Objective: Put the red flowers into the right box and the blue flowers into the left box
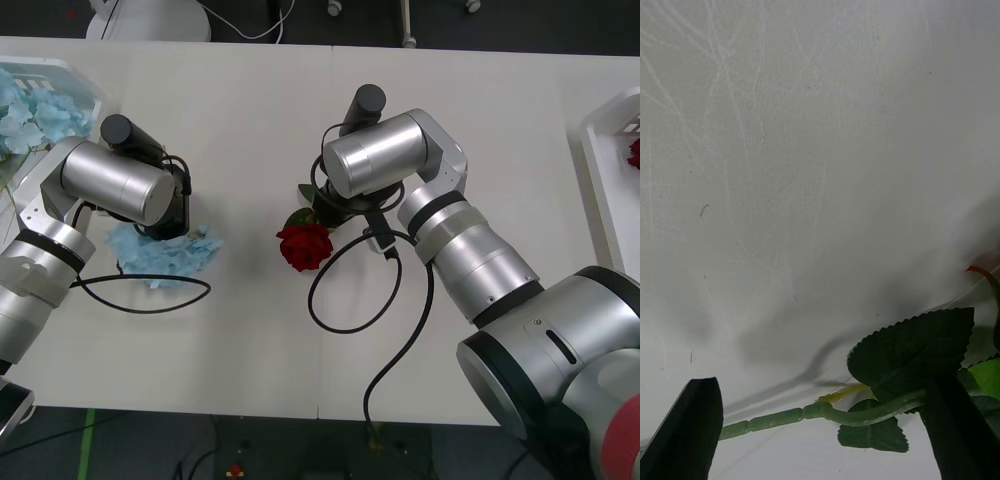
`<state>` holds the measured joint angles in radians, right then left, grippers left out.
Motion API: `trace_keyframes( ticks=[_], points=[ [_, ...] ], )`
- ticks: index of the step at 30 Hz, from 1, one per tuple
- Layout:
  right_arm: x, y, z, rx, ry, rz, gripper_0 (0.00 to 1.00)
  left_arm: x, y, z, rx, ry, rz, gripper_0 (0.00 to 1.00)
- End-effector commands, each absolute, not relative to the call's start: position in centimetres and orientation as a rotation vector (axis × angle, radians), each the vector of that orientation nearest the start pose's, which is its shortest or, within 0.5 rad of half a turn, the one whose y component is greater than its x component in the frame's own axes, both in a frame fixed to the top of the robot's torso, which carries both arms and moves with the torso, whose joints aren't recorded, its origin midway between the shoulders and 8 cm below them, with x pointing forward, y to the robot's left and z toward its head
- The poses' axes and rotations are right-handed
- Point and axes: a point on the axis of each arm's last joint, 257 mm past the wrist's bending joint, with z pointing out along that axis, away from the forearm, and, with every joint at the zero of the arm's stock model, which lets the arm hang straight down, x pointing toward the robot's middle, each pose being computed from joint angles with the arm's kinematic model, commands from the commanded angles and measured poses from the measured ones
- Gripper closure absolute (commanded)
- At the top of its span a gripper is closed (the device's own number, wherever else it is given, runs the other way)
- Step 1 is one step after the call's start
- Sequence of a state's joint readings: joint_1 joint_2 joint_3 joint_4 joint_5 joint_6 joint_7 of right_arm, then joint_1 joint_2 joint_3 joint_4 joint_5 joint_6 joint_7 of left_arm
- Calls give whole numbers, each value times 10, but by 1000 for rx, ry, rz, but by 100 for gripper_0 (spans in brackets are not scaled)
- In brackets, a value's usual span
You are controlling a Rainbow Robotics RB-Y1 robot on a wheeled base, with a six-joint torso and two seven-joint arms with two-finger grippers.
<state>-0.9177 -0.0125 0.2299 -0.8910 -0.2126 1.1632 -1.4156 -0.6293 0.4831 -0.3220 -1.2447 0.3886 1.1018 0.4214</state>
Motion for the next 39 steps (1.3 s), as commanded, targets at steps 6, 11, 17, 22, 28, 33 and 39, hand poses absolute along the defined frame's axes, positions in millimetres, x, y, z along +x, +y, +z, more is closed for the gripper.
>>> trace_keyframes(
  ticks=[6,11,17,22,28,33,39],
  points=[
    [577,18,-268,-2760,-1027,-861,23,593,261,-297,-1889,1767,-630,21],
    [574,31,-255,-2706,-1030,-874,23,613,246,-263,-1913,1699,-806,22],
    [581,38,-245,-2675,-1022,-937,23,631,250,-198,-1893,1589,-985,22],
    [588,42,-239,-2651,-1025,-989,23,637,263,-154,-1795,1568,-1021,22],
    [589,41,-249,-2650,-1028,-1003,23,628,290,-152,-1467,1817,-756,22],
    [594,37,-265,-2660,-1022,-1024,23,623,302,-157,-1074,2038,-505,21],
    [589,33,-275,-2675,-1034,-981,23,624,318,-159,-637,2188,-281,22]
  ],
)
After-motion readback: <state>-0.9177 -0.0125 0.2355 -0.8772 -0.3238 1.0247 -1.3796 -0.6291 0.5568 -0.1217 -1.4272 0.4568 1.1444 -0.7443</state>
